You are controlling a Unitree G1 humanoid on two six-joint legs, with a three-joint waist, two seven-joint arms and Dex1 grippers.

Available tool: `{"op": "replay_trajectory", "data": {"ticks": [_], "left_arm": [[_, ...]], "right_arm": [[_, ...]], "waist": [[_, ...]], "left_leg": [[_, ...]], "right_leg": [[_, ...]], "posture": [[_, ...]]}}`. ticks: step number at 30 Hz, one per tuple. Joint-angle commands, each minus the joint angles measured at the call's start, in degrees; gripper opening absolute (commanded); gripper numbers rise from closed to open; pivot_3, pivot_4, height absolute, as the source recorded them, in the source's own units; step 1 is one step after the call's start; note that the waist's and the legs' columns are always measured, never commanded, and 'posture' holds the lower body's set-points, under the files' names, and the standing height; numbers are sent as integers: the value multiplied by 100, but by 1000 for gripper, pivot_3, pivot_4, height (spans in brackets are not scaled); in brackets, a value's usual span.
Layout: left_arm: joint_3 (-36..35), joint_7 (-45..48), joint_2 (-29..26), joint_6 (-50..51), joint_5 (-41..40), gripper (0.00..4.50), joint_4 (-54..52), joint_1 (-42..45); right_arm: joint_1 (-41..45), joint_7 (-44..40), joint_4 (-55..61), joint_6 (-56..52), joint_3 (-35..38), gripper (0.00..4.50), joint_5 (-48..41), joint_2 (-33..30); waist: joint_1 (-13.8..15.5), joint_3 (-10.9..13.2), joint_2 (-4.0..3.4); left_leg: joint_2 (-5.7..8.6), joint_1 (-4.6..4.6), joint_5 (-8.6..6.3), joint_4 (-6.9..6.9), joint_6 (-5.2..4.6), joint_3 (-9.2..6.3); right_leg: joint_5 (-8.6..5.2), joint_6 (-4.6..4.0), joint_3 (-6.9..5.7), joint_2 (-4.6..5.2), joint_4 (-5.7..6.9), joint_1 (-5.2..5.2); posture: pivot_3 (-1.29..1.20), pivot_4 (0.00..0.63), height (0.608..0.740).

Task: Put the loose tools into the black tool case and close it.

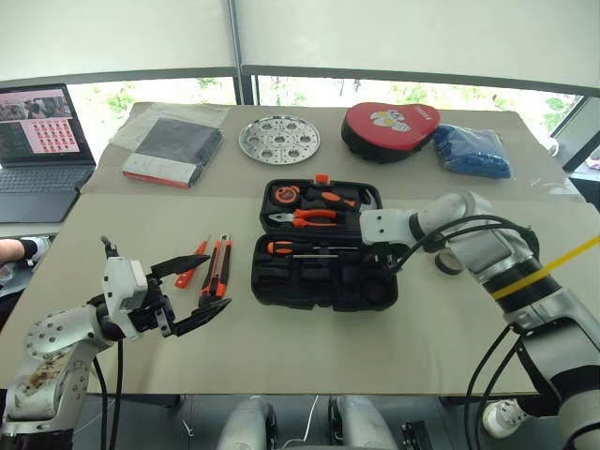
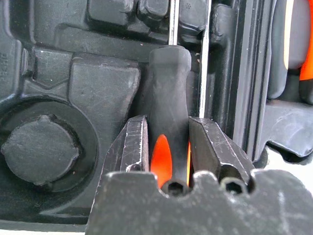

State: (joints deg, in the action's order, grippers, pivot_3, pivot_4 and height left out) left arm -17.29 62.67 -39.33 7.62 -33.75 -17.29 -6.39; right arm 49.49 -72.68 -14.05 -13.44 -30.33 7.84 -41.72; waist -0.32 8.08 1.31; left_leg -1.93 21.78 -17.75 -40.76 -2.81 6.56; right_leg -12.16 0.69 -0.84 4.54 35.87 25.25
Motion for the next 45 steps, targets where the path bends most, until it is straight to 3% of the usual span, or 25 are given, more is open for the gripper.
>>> {"op": "replay_trajectory", "data": {"ticks": [1, 3, 8, 12, 14, 15, 16, 18, 24, 30, 38, 42, 45], "left_arm": [[10, -35, -64, 14, -53, 4500, -136, 167], [22, -37, -63, 21, -44, 4500, -130, 183], [26, -41, -63, 29, -31, 4500, -106, 186], [17, -6, -73, 34, -45, 4500, -89, 150], [14, 24, -82, 36, -59, 4500, -33, 184], [39, 27, -75, 33, -45, 4500, 9, 217], [53, 35, -74, 29, -36, 4500, 49, 245], [86, 44, -63, 10, -6, 4500, 113, 271], [78, 72, -41, -79, 42, 4500, 203, 187], [-55, 65, -55, -150, 50, 4500, 191, 5], [-307, -9, -35, -222, 109, 4500, 274, -363], [-460, -147, 14, -274, 200, 4500, 261, -667], [-818, -379, 157, -295, 142, 4500, 245, -1009]], "right_arm": [[-11, -47, -27, -127, 107, 988, 107, 73], [12, -129, -63, 107, 157, 1952, 67, 43], [291, -296, -214, 520, 690, 3446, -366, 39], [404, -672, -293, 226, 1229, 3446, -971, 1], [288, -606, -476, 637, 1650, 3446, -1456, 306], [96, -498, -512, 844, 1822, 2916, -1701, 576], [-30, -430, -538, 977, 1927, 2778, -1842, 772], [-245, -220, -737, 1267, 1960, 2062, -1791, 1097], [-436, 11, -1890, 2270, 1672, 15, -1191, 1356], [-333, 109, -2674, 2861, 1536, 15, -842, 1528], [-376, 303, -2800, 3150, 1178, 15, -377, 1763], [-378, 309, -2399, 2820, 1421, 15, -660, 1836], [-529, 282, -1814, 2345, 2001, 15, -1426, 1816]], "waist": [[-2, 0, 0], [-15, 0, 0], [-40, 0, 0], [-37, 0, -1], [-37, 0, 0], [-39, 0, 1], [-39, -1, 2], [-54, -3, 5], [-36, 1, 0], [-72, 1, -1], [-100, -3, 1], [-175, -5, 2], [-191, -4, 3]], "left_leg": [[0, 0, 0, 0, 0, 0], [0, -2, 0, 0, 1, 0], [0, -2, 1, 1, 1, 1], [-2, -1, 1, 1, 2, 0], [-2, -2, 1, 1, 2, 0], [-2, -3, 1, 1, 2, 0], [-2, -9, 1, 2, 2, 0], [-6, -25, 2, 6, 5, 0], [2, -22, 4, 8, 9, 7], [-4, -33, 7, 9, 15, 9], [-13, -64, 7, 11, 17, 9], [-18, -74, 7, 34, 18, 10], [-23, -72, 23, 56, 45, 8]], "right_leg": [[0, 0, 0, 0, 0, 0], [0, 0, 0, -1, 2, 0], [0, 0, 1, -3, 1, 0], [0, 0, 1, -3, 2, 1], [0, 0, 1, -2, 1, -1], [0, 0, 0, -3, 1, -2], [0, 0, 1, -3, 2, -6], [0, 0, 2, -9, 2, -17], [0, -1, 8, 1, 9, -9], [-1, -3, 10, -7, 15, -13], [-1, -16, 11, -4, 25, -33], [7, -31, 11, -6, 26, -32], [6, -42, 9, -8, 28, -19]], "posture": [[0, 150, 740], [0, 150, 740], [0, 150, 740], [0, 150, 740], [0, 150, 740], [0, 150, 740], [0, 150, 740], [0, 150, 740], [0, 150, 740], [0, 150, 740], [0, 150, 740], [0, 150, 740], [0, 150, 740]]}}
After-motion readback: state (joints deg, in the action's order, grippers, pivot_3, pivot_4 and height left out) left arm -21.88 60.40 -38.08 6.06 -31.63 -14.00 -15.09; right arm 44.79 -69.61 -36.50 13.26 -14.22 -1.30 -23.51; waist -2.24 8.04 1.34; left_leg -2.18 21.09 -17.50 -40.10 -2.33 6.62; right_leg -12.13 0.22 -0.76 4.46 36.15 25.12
